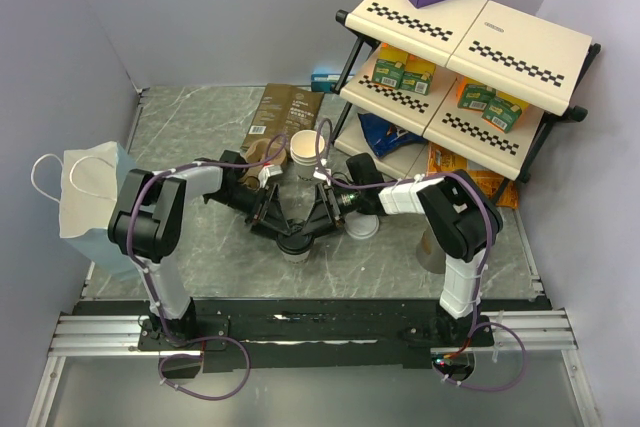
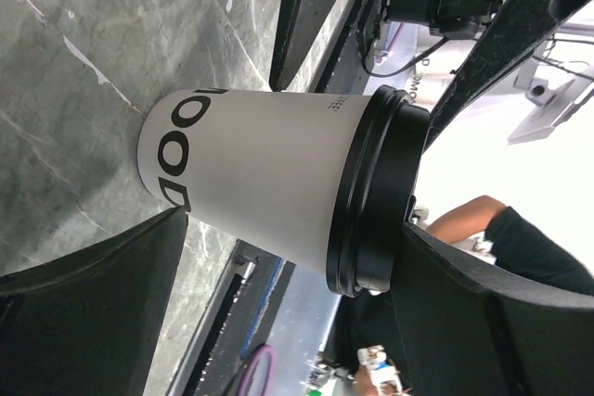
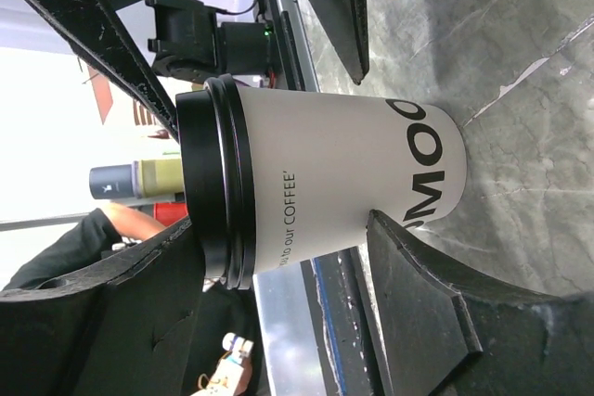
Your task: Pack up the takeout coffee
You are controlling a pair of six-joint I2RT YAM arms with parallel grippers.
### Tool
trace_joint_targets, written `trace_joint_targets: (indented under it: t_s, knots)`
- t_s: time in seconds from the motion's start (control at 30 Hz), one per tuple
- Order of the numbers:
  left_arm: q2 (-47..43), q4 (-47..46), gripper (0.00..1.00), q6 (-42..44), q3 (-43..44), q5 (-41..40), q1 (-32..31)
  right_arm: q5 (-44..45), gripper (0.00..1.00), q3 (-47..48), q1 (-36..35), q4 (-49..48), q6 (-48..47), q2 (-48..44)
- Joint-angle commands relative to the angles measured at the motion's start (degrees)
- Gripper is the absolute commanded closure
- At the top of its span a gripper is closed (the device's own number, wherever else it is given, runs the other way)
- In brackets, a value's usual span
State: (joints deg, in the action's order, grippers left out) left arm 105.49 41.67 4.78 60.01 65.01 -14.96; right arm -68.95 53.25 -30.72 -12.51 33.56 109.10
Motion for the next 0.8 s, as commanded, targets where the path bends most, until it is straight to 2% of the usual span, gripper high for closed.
trace_joint_targets:
  t_s: [0.0,0.07,0.23,0.33,0.4,0.5,0.63,0.73,0.77]
  knots:
    - [2.3,-6.3,0.1,-0.1,-1.2,-11.9,0.5,12.3,0.33,-3.4,-1.0,4.9,-2.9,4.2]
    - [2.1,-5.9,0.1,0.4,-1.1,-11.5,0.5,11.7,0.33,-2.5,-1.8,5.2,-4.7,3.3]
    - [-4.0,-6.6,0.04,3.8,-0.9,-5.4,1.4,9.6,0.25,-1.0,-1.9,2.1,-9.0,-6.1]
    - [-9.2,-8.1,0.01,4.4,0.1,-2.7,1.7,9.3,0.14,0.3,-1.9,3.8,-12.6,-10.9]
    - [-12.6,-9.8,0.01,3.8,0.8,-2.3,1.7,9.7,0.0,1.1,-1.9,5.8,-15.8,-12.9]
    - [-14.2,-8.5,0.01,5.1,2.9,-2.3,1.6,10.2,0.0,4.0,-1.8,11.9,-19.7,-13.6]
    - [-15.6,-2.5,0.01,9.4,5.1,-3.1,1.6,10.3,0.0,7.1,-1.7,16.4,-21.8,-15.3]
    - [-20.0,-0.4,0.01,13.1,5.6,-5.5,0.5,10.8,0.0,10.5,-1.7,24.0,-28.3,-18.3]
    - [-21.2,1.0,0.01,15.4,5.9,-8.6,-1.2,12.5,0.0,11.6,-1.6,29.9,-33.1,-20.3]
